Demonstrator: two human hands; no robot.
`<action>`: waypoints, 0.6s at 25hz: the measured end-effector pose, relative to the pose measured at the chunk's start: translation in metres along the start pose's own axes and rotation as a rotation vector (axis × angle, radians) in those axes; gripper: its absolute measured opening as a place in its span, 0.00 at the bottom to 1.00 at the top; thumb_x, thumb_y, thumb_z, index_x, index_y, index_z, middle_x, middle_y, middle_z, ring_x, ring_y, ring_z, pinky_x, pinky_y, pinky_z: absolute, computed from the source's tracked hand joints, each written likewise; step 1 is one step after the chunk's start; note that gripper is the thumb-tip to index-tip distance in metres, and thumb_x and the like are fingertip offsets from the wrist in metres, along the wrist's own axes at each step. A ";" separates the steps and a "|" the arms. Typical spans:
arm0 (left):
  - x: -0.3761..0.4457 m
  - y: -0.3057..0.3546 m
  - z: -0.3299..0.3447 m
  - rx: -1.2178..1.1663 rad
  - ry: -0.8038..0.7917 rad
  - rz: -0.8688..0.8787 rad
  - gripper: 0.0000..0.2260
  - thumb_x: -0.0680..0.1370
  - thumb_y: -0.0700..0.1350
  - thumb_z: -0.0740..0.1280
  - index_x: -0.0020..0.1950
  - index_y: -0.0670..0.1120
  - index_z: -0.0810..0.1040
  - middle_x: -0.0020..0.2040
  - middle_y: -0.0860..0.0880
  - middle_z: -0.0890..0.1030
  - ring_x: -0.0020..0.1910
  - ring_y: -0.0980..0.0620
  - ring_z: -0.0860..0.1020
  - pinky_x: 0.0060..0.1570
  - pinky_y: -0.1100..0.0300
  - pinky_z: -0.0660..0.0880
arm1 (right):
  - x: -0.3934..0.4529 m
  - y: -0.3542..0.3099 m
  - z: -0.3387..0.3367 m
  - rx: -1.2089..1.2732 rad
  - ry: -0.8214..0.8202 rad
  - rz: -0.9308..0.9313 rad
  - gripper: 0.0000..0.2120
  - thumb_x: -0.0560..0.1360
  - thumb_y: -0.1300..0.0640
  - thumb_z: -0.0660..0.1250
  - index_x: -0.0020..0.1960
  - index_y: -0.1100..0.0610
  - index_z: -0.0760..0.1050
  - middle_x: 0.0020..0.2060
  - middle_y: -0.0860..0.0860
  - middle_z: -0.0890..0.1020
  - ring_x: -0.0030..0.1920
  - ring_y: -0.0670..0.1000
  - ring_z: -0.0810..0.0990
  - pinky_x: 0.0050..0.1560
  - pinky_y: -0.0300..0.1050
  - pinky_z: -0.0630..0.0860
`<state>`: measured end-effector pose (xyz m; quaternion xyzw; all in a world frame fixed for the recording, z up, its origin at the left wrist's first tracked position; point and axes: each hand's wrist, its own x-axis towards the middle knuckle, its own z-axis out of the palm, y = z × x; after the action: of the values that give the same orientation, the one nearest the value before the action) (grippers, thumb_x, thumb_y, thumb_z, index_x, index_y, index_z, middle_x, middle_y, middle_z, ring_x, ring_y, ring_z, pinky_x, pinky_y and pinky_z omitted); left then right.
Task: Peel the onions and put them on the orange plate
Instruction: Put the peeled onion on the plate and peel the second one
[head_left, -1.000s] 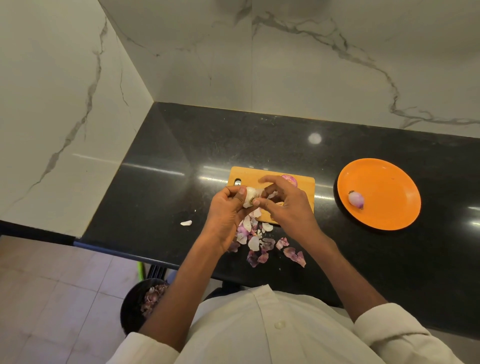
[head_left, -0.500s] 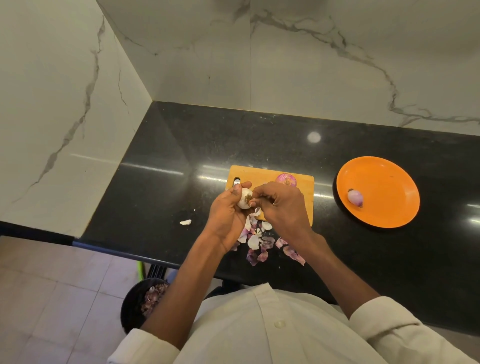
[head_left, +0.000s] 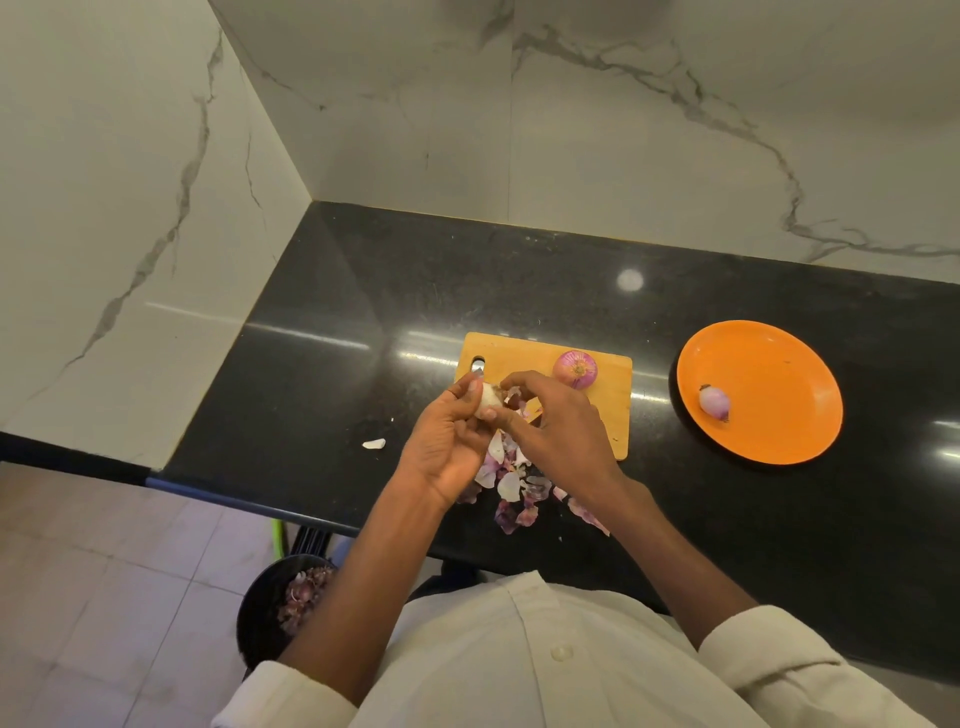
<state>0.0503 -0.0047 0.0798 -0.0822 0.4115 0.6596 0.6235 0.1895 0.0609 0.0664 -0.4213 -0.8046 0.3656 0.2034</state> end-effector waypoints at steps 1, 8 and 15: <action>-0.002 -0.001 0.001 0.003 -0.010 -0.006 0.06 0.85 0.36 0.64 0.62 0.38 0.76 0.45 0.41 0.85 0.36 0.51 0.84 0.38 0.62 0.83 | 0.001 0.000 0.002 -0.029 0.010 -0.026 0.14 0.79 0.43 0.72 0.61 0.49 0.81 0.50 0.42 0.83 0.47 0.45 0.81 0.45 0.49 0.80; 0.000 -0.009 -0.003 0.040 -0.038 -0.011 0.13 0.84 0.39 0.66 0.69 0.40 0.74 0.54 0.40 0.84 0.56 0.44 0.84 0.66 0.47 0.80 | 0.003 0.004 0.005 -0.029 0.202 -0.066 0.05 0.78 0.65 0.71 0.49 0.58 0.85 0.42 0.49 0.86 0.42 0.48 0.81 0.43 0.52 0.80; 0.003 -0.011 -0.009 0.117 0.076 0.005 0.18 0.87 0.46 0.63 0.74 0.39 0.77 0.65 0.40 0.83 0.50 0.47 0.85 0.43 0.50 0.86 | 0.003 0.014 0.000 0.184 0.131 0.227 0.12 0.85 0.55 0.65 0.48 0.54 0.85 0.36 0.45 0.85 0.40 0.47 0.84 0.47 0.58 0.83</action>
<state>0.0565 -0.0096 0.0676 -0.0694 0.4730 0.6324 0.6095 0.1953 0.0684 0.0556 -0.5120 -0.7001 0.4299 0.2507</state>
